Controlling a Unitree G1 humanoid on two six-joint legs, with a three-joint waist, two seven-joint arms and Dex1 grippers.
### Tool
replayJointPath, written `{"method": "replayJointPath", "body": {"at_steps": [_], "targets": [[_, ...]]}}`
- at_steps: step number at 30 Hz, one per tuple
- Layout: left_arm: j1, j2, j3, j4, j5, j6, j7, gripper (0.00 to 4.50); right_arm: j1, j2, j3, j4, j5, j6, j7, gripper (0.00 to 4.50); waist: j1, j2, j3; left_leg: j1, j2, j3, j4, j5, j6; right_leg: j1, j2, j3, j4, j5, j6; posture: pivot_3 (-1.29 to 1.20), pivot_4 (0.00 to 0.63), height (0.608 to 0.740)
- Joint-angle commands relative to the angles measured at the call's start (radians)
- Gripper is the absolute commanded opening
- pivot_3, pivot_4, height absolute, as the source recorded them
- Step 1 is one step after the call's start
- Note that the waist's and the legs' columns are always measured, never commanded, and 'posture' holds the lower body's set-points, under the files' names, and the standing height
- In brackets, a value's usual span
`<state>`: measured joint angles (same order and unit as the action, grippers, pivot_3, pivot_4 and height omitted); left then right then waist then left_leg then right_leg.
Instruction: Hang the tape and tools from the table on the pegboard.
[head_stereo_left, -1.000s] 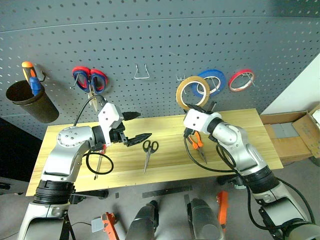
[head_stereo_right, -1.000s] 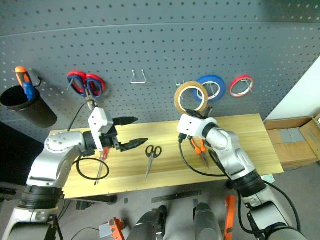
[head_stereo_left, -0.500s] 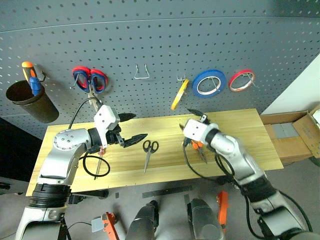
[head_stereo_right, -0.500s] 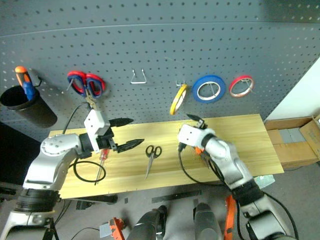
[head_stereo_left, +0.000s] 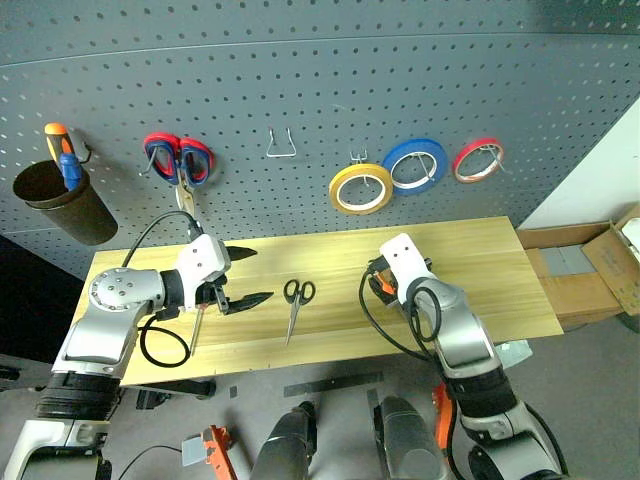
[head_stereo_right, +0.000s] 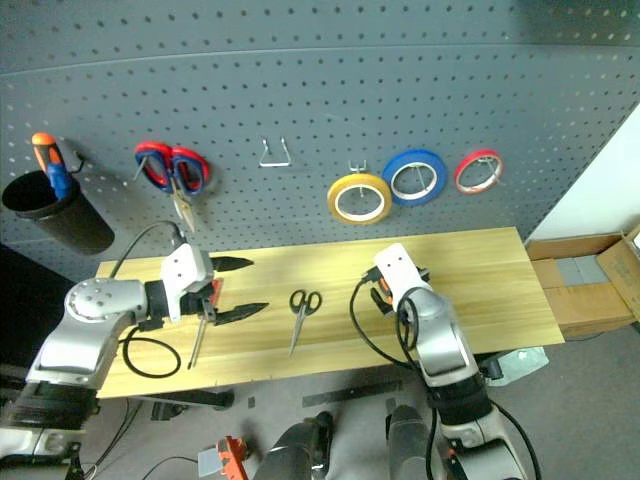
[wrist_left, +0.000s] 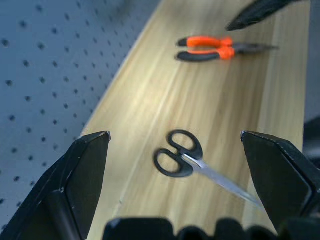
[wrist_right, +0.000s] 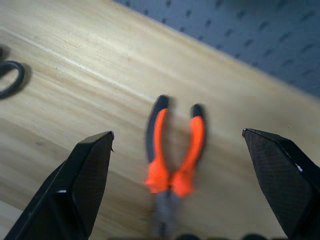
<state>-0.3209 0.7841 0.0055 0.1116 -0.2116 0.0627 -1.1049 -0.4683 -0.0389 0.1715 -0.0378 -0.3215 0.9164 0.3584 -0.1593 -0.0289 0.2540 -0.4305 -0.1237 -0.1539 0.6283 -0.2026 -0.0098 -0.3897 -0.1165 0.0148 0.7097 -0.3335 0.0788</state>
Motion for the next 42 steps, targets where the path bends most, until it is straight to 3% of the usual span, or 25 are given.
{"method": "replayJointPath", "body": {"at_steps": [1, 8, 28, 31, 35, 42], "targets": [[-0.017, 0.019, -0.011, -0.008, 0.014, -0.033, -0.028, 4.50, -0.053, 0.018, -0.071, 0.100, 0.063, -0.005, -0.046, 4.49, -0.002, 0.000, 0.000, 0.000, 0.000, 0.000, 0.000, 0.000, 0.000, 0.000, 0.000, 0.000, 0.000, 0.000, 0.000, -0.20, 0.253, 0.740], [-0.025, 0.011, -0.020, -0.020, 0.015, -0.026, -0.044, 4.50, -0.132, 0.019, -0.111, 0.299, 0.121, -0.070, -0.117, 4.49, -0.010, 0.000, 0.000, 0.000, 0.000, 0.001, 0.000, 0.000, 0.000, 0.000, 0.000, 0.000, 0.000, 0.000, 0.000, -0.20, 0.258, 0.740], [-0.028, -0.006, -0.027, -0.010, 0.016, -0.035, -0.026, 4.50, -0.229, 0.004, -0.105, 0.624, 0.199, -0.201, -0.181, 4.49, -0.013, 0.000, 0.000, 0.000, 0.000, 0.002, 0.000, 0.000, 0.000, 0.000, 0.000, 0.000, 0.002, 0.000, 0.000, -0.19, 0.255, 0.740], [-0.027, -0.009, -0.027, -0.012, 0.016, -0.035, -0.021, 4.50, -0.235, -0.001, -0.084, 0.647, 0.192, -0.217, -0.171, 3.95, -0.013, 0.000, 0.000, 0.000, 0.001, 0.001, 0.001, 0.000, 0.000, 0.000, 0.001, 0.000, 0.002, 0.000, 0.000, -0.19, 0.254, 0.740], [-0.024, -0.012, -0.026, -0.012, 0.012, -0.034, -0.015, 4.50, -0.233, -0.002, -0.071, 0.657, 0.191, -0.225, -0.169, 2.71, -0.014, 0.000, 0.000, 0.000, 0.001, 0.002, 0.001, 0.000, 0.000, 0.000, 0.001, 0.000, 0.002, 0.000, 0.000, -0.19, 0.252, 0.740], [0.005, -0.017, 0.043, -0.002, -0.023, -0.024, 0.033, 4.50, -0.209, 0.002, -0.062, 0.546, 0.201, -0.195, -0.169, 2.64, -0.016, 0.000, 0.000, 0.000, 0.001, 0.002, 0.001, 0.000, 0.000, 0.000, 0.001, 0.000, 0.002, 0.000, 0.000, -0.19, 0.253, 0.740]]}}
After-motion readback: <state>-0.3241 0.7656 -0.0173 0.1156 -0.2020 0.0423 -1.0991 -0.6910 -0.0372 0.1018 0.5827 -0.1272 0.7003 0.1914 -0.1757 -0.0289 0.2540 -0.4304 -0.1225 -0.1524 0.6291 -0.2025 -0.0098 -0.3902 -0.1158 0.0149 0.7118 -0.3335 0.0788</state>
